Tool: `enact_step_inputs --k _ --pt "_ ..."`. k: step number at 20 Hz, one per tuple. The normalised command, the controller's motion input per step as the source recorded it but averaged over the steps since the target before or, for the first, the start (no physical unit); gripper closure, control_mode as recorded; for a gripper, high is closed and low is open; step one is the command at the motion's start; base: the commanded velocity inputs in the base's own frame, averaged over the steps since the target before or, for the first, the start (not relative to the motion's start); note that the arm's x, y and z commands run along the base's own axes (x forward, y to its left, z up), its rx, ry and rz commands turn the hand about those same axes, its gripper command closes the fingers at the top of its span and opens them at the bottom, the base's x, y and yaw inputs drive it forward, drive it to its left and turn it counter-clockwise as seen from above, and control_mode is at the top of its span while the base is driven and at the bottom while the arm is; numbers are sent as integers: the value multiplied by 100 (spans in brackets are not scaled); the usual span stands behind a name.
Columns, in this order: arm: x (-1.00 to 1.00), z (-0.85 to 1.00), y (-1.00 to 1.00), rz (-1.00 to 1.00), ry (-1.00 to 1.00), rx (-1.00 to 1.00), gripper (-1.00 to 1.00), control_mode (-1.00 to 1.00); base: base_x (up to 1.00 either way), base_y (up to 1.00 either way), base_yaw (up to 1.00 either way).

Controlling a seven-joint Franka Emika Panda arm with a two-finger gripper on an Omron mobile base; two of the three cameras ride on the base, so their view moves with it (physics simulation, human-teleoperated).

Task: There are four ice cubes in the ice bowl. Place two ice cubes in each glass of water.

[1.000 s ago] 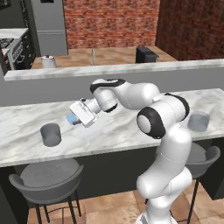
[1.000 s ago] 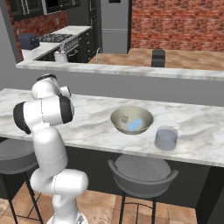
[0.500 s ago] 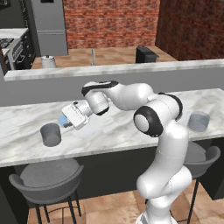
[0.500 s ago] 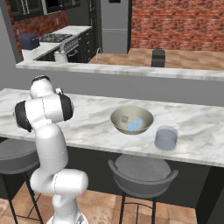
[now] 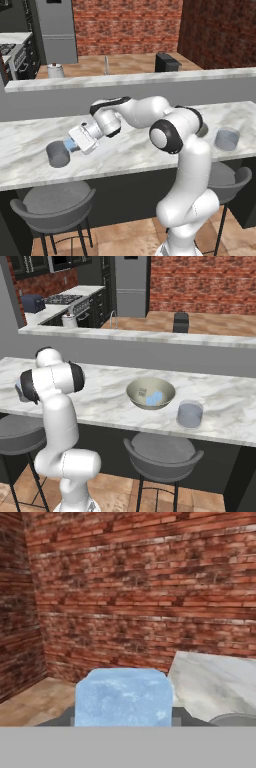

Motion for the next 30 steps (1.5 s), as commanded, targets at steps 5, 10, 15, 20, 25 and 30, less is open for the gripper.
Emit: enact_step_inputs --k 5,10,15,20,25,30 --pt "1 -1 0 0 0 0 100 -100 0 0 0" --pt "9 0 13 0 0 0 100 -100 0 0 0" --pt "17 0 14 -6 -1 0 100 -100 0 0 0" --pt "17 0 3 -13 -1 0 100 -100 0 0 0" --pt "15 -5 0 -12 -4 0 100 -100 0 0 0" --pt "10 -19 3 -6 -4 0 100 -100 0 0 0"
